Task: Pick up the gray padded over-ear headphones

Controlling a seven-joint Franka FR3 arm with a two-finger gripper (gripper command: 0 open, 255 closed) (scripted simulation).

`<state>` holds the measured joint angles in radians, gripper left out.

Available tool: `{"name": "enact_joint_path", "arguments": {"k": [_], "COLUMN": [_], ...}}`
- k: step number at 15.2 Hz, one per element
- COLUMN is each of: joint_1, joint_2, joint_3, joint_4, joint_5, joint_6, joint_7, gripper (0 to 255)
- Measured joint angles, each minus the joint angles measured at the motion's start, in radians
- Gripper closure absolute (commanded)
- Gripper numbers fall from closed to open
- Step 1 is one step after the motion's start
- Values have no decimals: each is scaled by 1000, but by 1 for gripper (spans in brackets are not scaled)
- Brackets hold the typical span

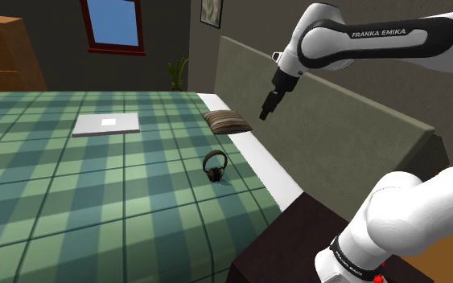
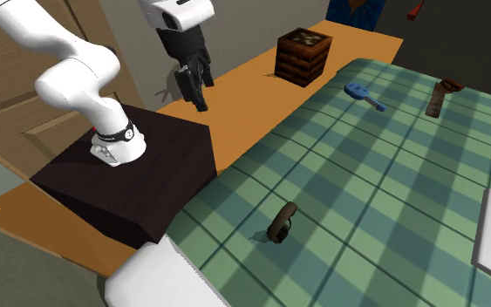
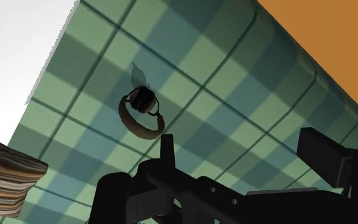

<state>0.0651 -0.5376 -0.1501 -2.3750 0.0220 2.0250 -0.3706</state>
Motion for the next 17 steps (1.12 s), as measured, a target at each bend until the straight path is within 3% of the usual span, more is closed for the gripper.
{"name": "enact_joint_path", "arguments": {"k": [7,17], "joint_1": [40,61], "joint_2": [249,643], "joint_3": [-94,-133], "joint_4": [61,241], "joint_5": [7,100], "joint_6": [145,293], "joint_7": [-262,-620], "gripper": [0,0]}}
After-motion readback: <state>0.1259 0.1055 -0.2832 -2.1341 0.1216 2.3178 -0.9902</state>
